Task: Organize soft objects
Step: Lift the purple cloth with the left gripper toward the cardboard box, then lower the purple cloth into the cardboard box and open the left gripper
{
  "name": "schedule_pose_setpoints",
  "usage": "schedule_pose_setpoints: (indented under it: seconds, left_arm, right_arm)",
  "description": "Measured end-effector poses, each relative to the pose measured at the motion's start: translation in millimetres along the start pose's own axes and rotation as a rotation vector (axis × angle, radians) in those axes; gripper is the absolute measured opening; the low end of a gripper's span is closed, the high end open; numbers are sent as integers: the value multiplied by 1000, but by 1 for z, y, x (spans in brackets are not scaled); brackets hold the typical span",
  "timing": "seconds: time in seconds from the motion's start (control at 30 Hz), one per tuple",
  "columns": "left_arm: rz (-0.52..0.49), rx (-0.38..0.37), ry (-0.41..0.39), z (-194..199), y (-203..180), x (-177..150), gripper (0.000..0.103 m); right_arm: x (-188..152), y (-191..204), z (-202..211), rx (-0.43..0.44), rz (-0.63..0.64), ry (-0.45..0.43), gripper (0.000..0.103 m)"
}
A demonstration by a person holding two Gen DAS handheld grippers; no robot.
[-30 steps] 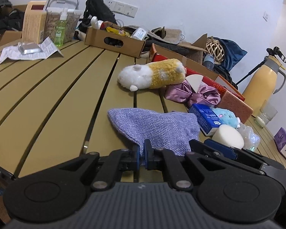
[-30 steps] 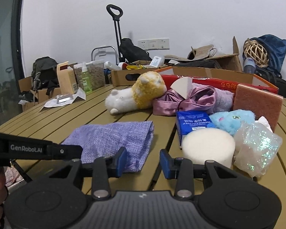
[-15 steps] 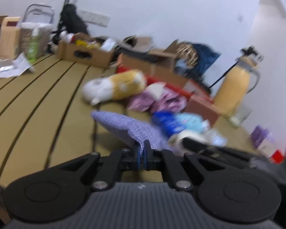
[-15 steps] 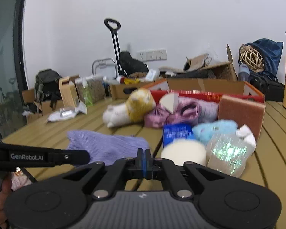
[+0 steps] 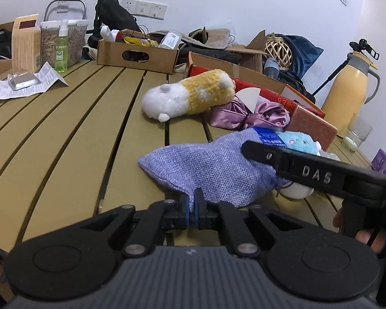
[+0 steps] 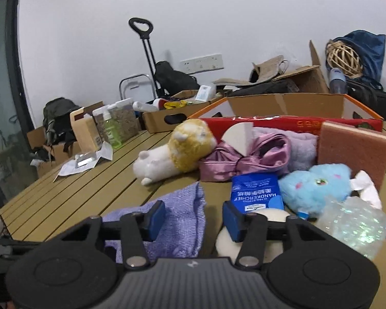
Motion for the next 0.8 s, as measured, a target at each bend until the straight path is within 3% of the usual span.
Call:
schedule_pose_setpoints:
  seconds: [0.03, 0.13, 0.17, 0.3, 0.4, 0.47, 0.5, 0.6, 0.63, 0.67, 0.8]
  left_arm:
    - [4, -1, -1, 0, 1, 0, 4]
    - [-3, 0, -11, 0, -1, -1, 4]
    - [-4, 1, -13, -1, -2, -1, 4]
    - [-20, -5, -12, -2, -4, -1, 4]
    - [-43, -11, -14, -7, -6, 2, 4]
    - [-45, -15, -13, -10, -7, 3, 4]
    - [-45, -18, -14, -11, -7, 3, 4]
    - [-35, -26, -12, -13, -7, 4, 4]
    - [-24, -31, -12, -13, -6, 4, 4]
    - [-12, -36, -13, -13, -5, 4, 4]
    - [-2, -54, -37, -9, -7, 10, 4]
  right_arm:
    - [-1, 1, -1, 2, 9, 7, 43]
    - [0, 3, 2, 24, 29, 6, 12]
    - [1, 4, 2, 17, 44, 6, 7]
    - [4, 3, 6, 10, 87, 23, 7]
    - [15, 0, 5, -7, 88, 21, 24]
    - [23, -4, -4, 27, 62, 53, 43]
    - [25, -7, -9, 48, 43, 66, 44]
    - [26, -16, -24, 75, -4, 124, 43]
    - [24, -19, -27, 83, -26, 137, 35]
    - [23, -20, -28, 102, -51, 142, 18]
    - [19, -20, -25, 103, -81, 125, 5]
Point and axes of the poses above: each gripper's, at about its wrist camera, not at the fingertips, and z roughly against the way its jaws point, y to its left, x to its top, the point moved 8 cm from there along -z, roughly the way its jaws point, and after that the axes turned 7 degrees about -y, right-handed, at the moved point
